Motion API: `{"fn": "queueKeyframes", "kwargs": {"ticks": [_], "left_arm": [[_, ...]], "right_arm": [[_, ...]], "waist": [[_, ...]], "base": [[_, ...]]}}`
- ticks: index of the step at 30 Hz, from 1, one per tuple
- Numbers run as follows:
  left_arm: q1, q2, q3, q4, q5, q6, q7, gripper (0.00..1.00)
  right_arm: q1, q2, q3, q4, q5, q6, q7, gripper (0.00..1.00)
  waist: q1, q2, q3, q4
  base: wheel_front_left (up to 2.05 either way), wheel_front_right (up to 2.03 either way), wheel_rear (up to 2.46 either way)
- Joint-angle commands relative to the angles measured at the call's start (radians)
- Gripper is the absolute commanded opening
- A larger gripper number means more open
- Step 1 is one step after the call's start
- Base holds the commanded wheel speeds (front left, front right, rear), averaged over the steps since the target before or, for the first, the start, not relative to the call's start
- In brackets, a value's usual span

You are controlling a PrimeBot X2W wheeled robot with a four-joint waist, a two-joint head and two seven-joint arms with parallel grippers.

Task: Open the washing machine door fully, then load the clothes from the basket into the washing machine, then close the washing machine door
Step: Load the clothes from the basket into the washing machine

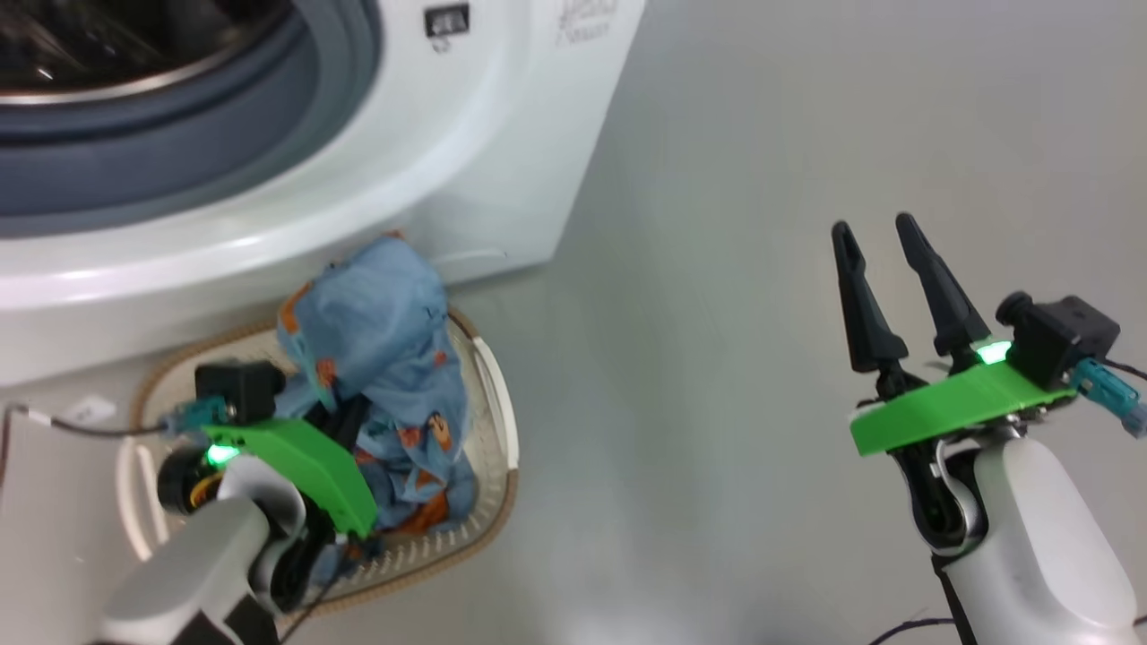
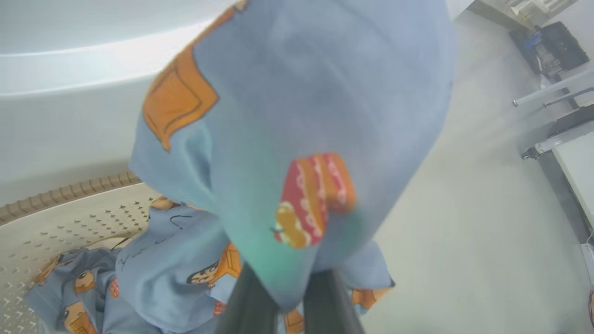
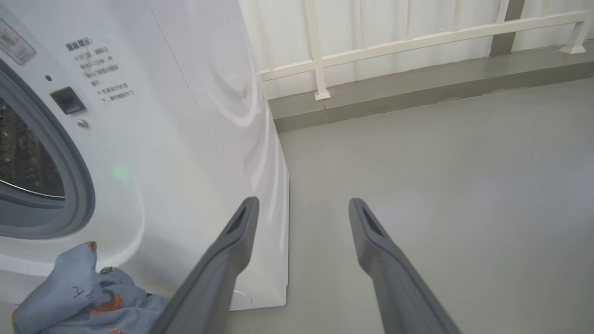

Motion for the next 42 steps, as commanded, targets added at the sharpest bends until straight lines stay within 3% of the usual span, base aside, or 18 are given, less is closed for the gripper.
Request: {"fn": "queueKeyframes", "kwargs": {"ticks": [1,3,14,23,33,42], "left_arm": [[0.022,0.018,0.040,-0.023,0.014,-0.002,-0.013,0.00],[0.091,0.006,0.130,-0.084,0.073,-0.002,-0.014,0.00],[0.297,-0.043,0.410,-0.293,0.240,0.006,-0.014,0.00],[0.414,-0.066,0.583,-0.454,0.347,0.066,-0.014,0.00],[0.491,-0.071,0.679,-0.588,0.466,0.120,-0.014,0.00],[0.514,-0.098,0.701,-0.614,0.483,0.119,-0.014,0.00]], "right_arm": [[0.031,-0.009,0.019,-0.019,0.002,0.002,-0.005,1.00],[0.055,-0.021,0.018,-0.007,0.007,0.002,-0.005,1.00],[0.132,-0.053,0.013,0.015,0.025,0.002,-0.005,1.00],[0.166,-0.075,0.007,0.007,0.009,0.002,-0.005,1.00],[0.185,-0.078,0.011,0.004,0.000,0.002,-0.005,1.00],[0.192,-0.086,0.011,0.003,0.004,0.002,-0.005,1.00]], "waist": [[0.0000,0.0000,-0.113,0.063],[0.0000,0.0000,-0.168,0.081],[0.0000,0.0000,-0.303,0.132],[0.0000,0.0000,-0.370,0.148],[0.0000,0.0000,-0.406,0.159],[0.0000,0.0000,-0.416,0.164]], "base": [[0.00,0.00,0.00],[0.00,0.00,0.00],[0.00,0.00,0.00],[0.00,0.00,0.00],[0.00,0.00,0.00],[0.00,0.00,0.00]]}}
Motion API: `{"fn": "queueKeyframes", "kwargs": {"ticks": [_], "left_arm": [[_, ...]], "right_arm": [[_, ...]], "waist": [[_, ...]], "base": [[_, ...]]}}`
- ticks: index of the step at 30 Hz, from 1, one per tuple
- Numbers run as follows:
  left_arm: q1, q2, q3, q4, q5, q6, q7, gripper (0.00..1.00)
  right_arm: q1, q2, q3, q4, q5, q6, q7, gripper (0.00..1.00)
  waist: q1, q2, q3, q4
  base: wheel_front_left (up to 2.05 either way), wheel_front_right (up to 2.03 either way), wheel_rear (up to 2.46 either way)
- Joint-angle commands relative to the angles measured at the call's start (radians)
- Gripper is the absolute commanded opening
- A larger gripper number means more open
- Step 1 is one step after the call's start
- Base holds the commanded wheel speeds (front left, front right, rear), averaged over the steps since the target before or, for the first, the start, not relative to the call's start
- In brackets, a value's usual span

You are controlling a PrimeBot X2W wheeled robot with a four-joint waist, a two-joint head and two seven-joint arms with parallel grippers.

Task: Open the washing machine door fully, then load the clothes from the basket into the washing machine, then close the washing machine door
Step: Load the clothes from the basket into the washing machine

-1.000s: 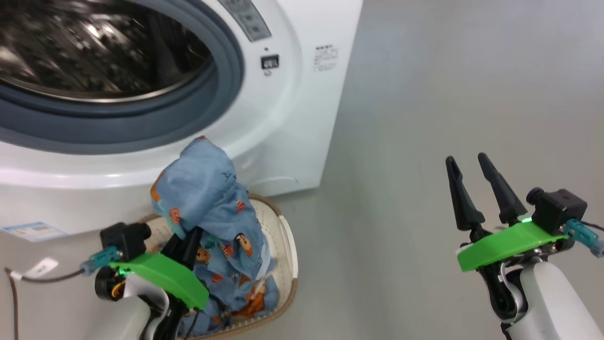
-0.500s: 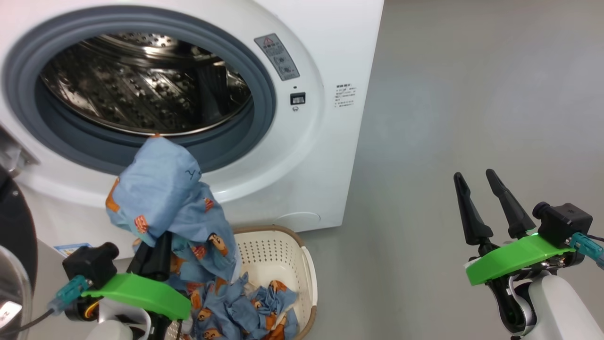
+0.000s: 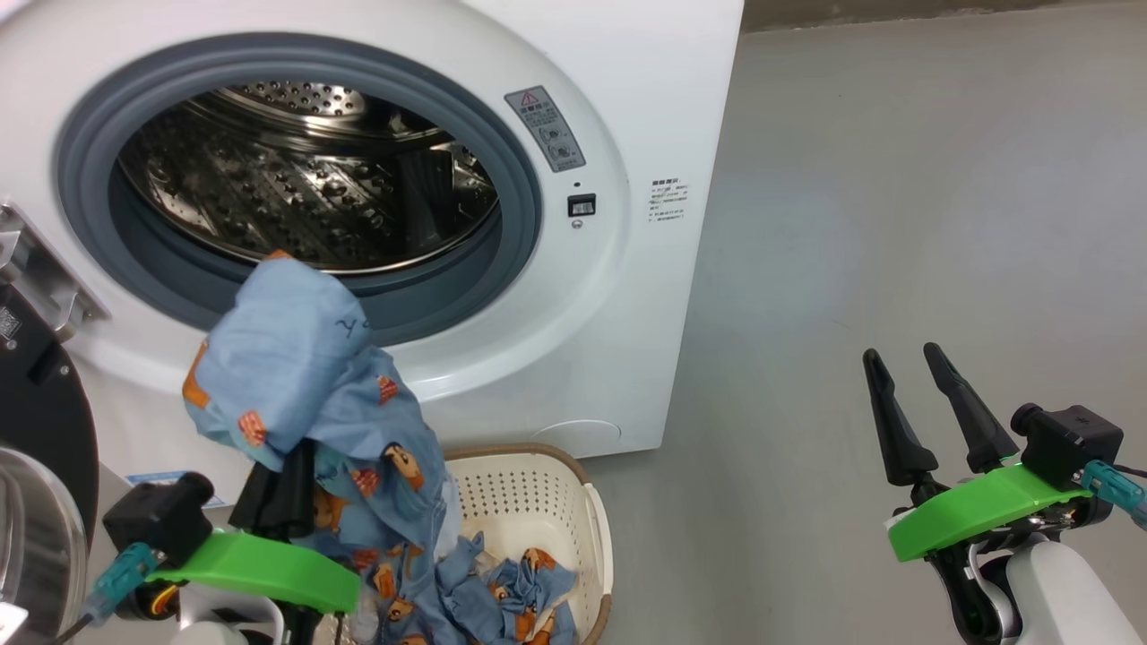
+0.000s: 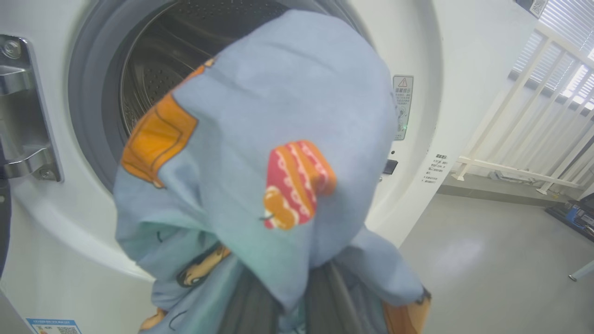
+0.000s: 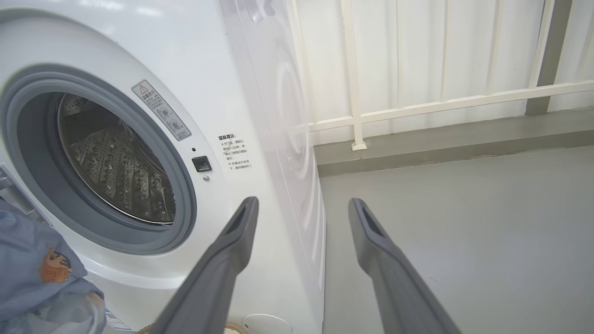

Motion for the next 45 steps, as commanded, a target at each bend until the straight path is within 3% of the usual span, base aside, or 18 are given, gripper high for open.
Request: {"fn": "queueKeyframes", "kwargs": {"ticks": [1,12,21,33,45], "left_arm": [[-0.017,0.018,0.049,-0.031,0.008,-0.001,-0.011,0.00],[-0.054,0.014,0.067,-0.011,0.039,-0.014,-0.011,0.00],[-0.225,0.017,0.096,0.066,0.049,-0.043,-0.011,0.00],[-0.553,0.004,0.169,0.304,0.120,-0.096,-0.011,0.00],[-0.820,0.053,0.213,0.575,0.179,-0.118,-0.011,0.00]], "right_arm": [[-0.001,-0.012,0.019,-0.026,-0.003,0.002,-0.005,1.00],[-0.006,-0.019,0.032,-0.026,0.001,0.002,-0.005,1.00],[-0.029,-0.023,0.036,-0.037,0.001,0.002,-0.005,1.00],[-0.099,-0.021,0.048,-0.076,-0.014,0.002,-0.005,1.00],[-0.145,0.026,0.043,-0.114,-0.034,0.002,-0.005,1.00]], "waist": [[0.0000,0.0000,-0.001,-0.001],[0.0000,0.0000,0.012,-0.003],[0.0000,0.0000,0.084,-0.012],[0.0000,0.0000,0.296,-0.071],[0.0000,0.0000,0.492,-0.158]], "base": [[0.00,0.00,0.00],[0.00,0.00,0.00],[0.00,0.00,0.00],[0.00,0.00,0.00],[0.00,0.00,0.00]]}}
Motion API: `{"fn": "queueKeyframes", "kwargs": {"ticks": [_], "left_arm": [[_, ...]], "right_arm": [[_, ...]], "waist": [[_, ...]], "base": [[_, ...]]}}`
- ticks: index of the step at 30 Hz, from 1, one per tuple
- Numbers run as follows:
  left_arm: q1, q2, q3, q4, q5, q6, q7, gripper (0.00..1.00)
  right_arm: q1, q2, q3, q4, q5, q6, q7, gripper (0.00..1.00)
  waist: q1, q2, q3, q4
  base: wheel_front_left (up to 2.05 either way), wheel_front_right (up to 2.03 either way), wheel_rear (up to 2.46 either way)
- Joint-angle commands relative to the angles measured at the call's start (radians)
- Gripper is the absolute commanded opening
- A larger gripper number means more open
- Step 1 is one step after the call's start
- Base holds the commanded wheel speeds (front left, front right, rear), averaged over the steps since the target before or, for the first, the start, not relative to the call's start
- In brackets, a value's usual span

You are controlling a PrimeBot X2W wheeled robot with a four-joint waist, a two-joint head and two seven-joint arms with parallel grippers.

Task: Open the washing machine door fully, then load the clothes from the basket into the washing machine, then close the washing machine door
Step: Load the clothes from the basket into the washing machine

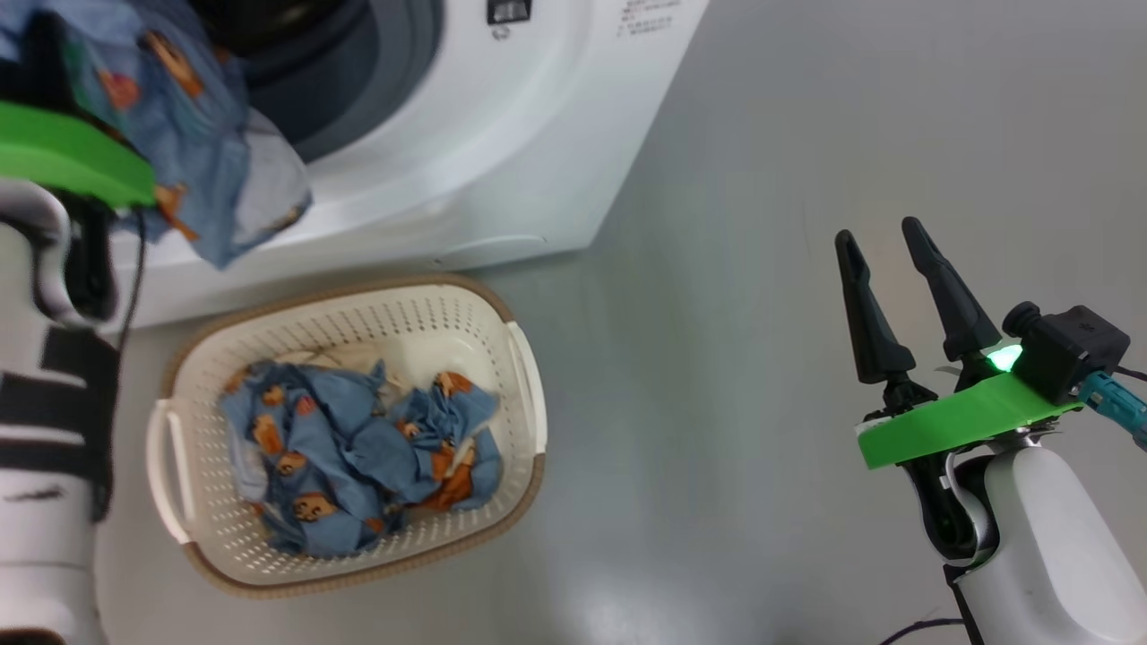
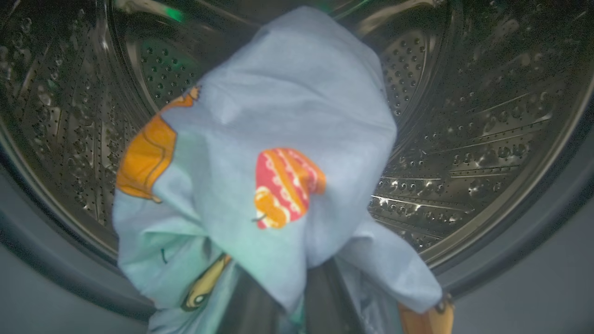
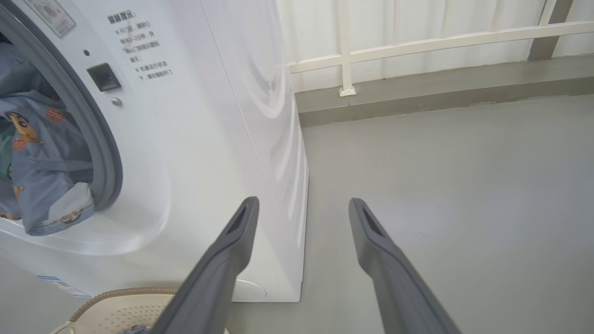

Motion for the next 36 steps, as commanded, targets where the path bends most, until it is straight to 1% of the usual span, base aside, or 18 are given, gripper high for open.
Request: {"fn": "queueKeyframes", "kwargs": {"ticks": [1,3,6,13,15,18,20,22,23,24,30,33,36], "left_arm": [[-0.032,0.050,0.024,-0.013,0.015,-0.004,-0.006,0.00],[-0.098,0.067,0.022,0.033,0.030,-0.005,-0.006,0.00],[-0.161,0.084,0.018,0.066,0.044,-0.006,-0.006,0.00],[-0.285,0.119,0.014,0.104,0.078,-0.007,-0.006,0.00],[-0.314,0.123,0.021,0.079,0.091,-0.007,-0.006,0.00],[-0.348,0.128,0.059,-0.028,0.123,-0.005,-0.006,0.00],[-0.342,0.118,0.094,-0.086,0.138,-0.003,-0.006,0.00],[-0.324,0.107,0.124,-0.099,0.151,0.002,-0.006,0.00],[-0.314,0.103,0.136,-0.078,0.155,0.008,-0.006,0.47],[-0.308,0.099,0.141,-0.043,0.159,0.015,-0.006,1.00],[-0.312,0.085,0.130,0.146,0.181,0.021,-0.006,1.00],[-0.319,0.085,0.125,0.200,0.182,0.016,-0.006,1.00],[-0.309,0.083,0.126,0.225,0.180,0.011,-0.006,1.00]], "right_arm": [[-0.001,0.003,0.013,-0.026,-0.014,0.002,-0.005,1.00],[-0.005,0.012,0.011,-0.032,-0.017,0.002,-0.005,1.00],[-0.004,0.023,0.005,-0.038,-0.019,0.002,-0.005,1.00],[-0.011,0.047,0.020,-0.047,-0.018,0.002,-0.005,1.00],[-0.011,0.052,0.019,-0.046,-0.016,0.002,-0.005,1.00],[-0.011,0.057,0.016,-0.048,-0.016,0.002,-0.005,1.00],[-0.012,0.061,0.015,-0.046,-0.016,0.002,-0.005,1.00],[-0.014,0.065,0.017,-0.043,-0.017,0.002,-0.005,1.00],[-0.015,0.067,0.018,-0.041,-0.017,0.002,-0.005,1.00],[-0.015,0.068,0.019,-0.039,-0.017,0.002,-0.005,1.00],[-0.016,0.069,0.018,-0.030,-0.017,0.002,-0.005,1.00],[-0.020,0.067,0.020,-0.027,-0.017,0.002,-0.005,1.00],[-0.020,0.065,0.023,-0.020,-0.017,0.002,-0.005,1.00]], "waist": [[0.0000,0.0000,0.097,-0.067],[0.0000,0.0000,0.139,-0.085],[0.0000,0.0000,0.173,-0.102],[0.0000,0.0000,0.209,-0.145],[0.0000,0.0000,0.213,-0.153],[0.0000,0.0000,0.223,-0.160],[0.0000,0.0000,0.223,-0.164],[0.0000,0.0000,0.217,-0.167],[0.0000,0.0000,0.212,-0.168],[0.0000,0.0000,0.207,-0.167],[0.0000,0.0000,0.181,-0.155],[0.0000,0.0000,0.163,-0.148],[0.0000,0.0000,0.139,-0.142]], "base": [[0.00,0.00,0.00],[0.00,0.00,0.00],[0.00,0.00,0.00],[0.00,0.00,0.00],[0.00,0.00,0.00],[0.00,0.00,0.00],[0.00,0.00,0.00],[0.00,0.00,0.00],[0.00,0.00,0.00],[0.00,0.00,0.00],[0.00,0.00,0.00],[0.00,0.00,0.00],[0.00,0.00,0.00]]}}
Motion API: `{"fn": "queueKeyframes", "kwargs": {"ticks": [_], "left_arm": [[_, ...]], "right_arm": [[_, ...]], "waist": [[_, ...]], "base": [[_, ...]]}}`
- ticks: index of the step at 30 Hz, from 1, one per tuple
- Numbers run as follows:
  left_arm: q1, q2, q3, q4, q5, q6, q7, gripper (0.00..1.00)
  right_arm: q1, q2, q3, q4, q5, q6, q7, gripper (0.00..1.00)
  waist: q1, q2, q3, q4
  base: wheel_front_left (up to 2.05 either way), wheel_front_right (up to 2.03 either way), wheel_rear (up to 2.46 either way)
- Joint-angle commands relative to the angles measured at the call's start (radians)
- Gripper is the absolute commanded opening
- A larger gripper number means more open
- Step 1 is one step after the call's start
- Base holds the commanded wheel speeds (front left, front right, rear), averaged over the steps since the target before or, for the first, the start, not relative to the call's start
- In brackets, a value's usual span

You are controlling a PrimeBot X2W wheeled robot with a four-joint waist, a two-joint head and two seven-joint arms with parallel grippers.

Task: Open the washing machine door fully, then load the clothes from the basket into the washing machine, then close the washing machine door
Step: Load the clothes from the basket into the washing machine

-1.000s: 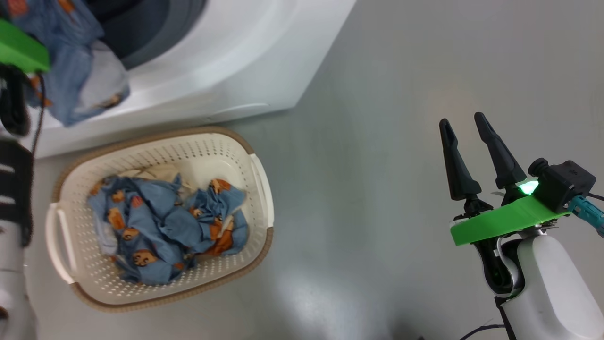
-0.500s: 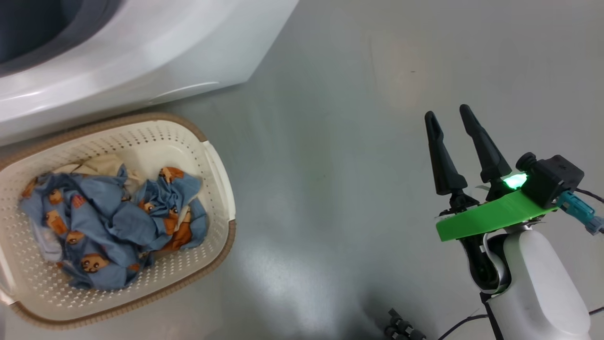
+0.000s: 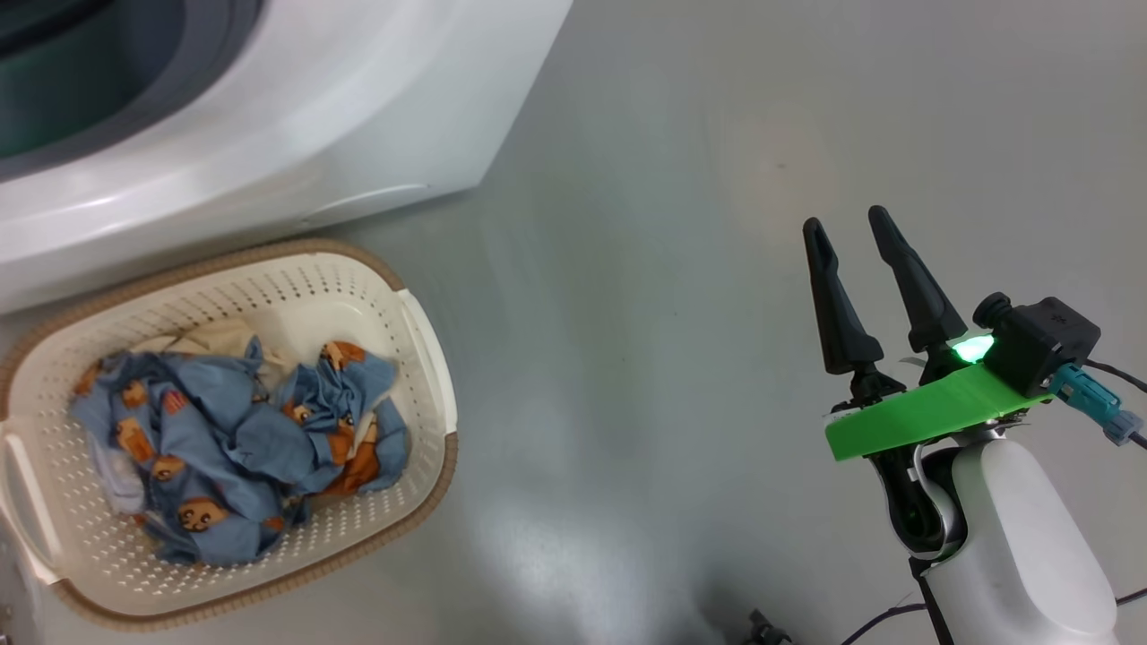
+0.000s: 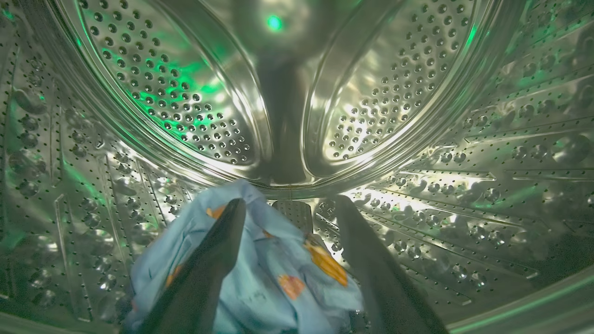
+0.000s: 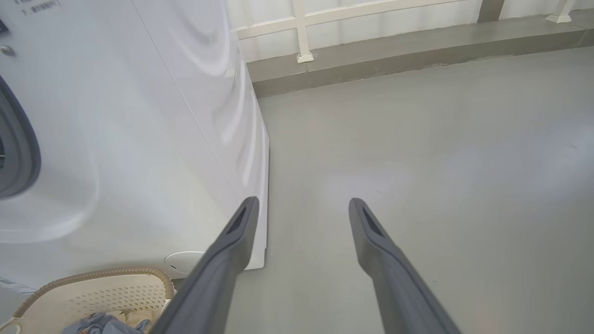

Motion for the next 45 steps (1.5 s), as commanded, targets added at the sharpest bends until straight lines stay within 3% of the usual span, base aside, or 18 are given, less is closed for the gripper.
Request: {"fn": "queueKeyframes", "kwargs": {"ticks": [1,7,30,45], "left_arm": [[0.014,0.034,0.003,-0.011,0.004,-0.004,-0.005,1.00],[0.072,0.018,0.007,-0.024,0.000,-0.011,-0.005,1.00],[0.635,-0.093,0.032,-0.385,-0.029,-0.020,-0.005,1.00],[0.924,-0.157,0.088,-0.624,0.007,-0.013,-0.005,1.00]], "right_arm": [[0.004,-0.006,0.018,-0.014,-0.011,0.002,-0.005,1.00],[0.001,-0.015,0.021,-0.006,-0.008,0.002,-0.005,1.00],[0.060,-0.068,0.013,0.034,-0.001,0.002,-0.005,1.00],[0.111,-0.084,0.001,0.040,-0.002,0.002,-0.005,1.00]], "waist": [[-0.0001,0.0000,-0.030,0.012],[-0.0001,0.0000,-0.084,0.031],[-0.0001,0.0000,-0.371,0.185],[-0.0001,0.0000,-0.467,0.236]], "base": [[0.00,0.00,0.00],[0.00,0.00,0.00],[0.00,0.00,0.00],[0.00,0.00,0.00]]}}
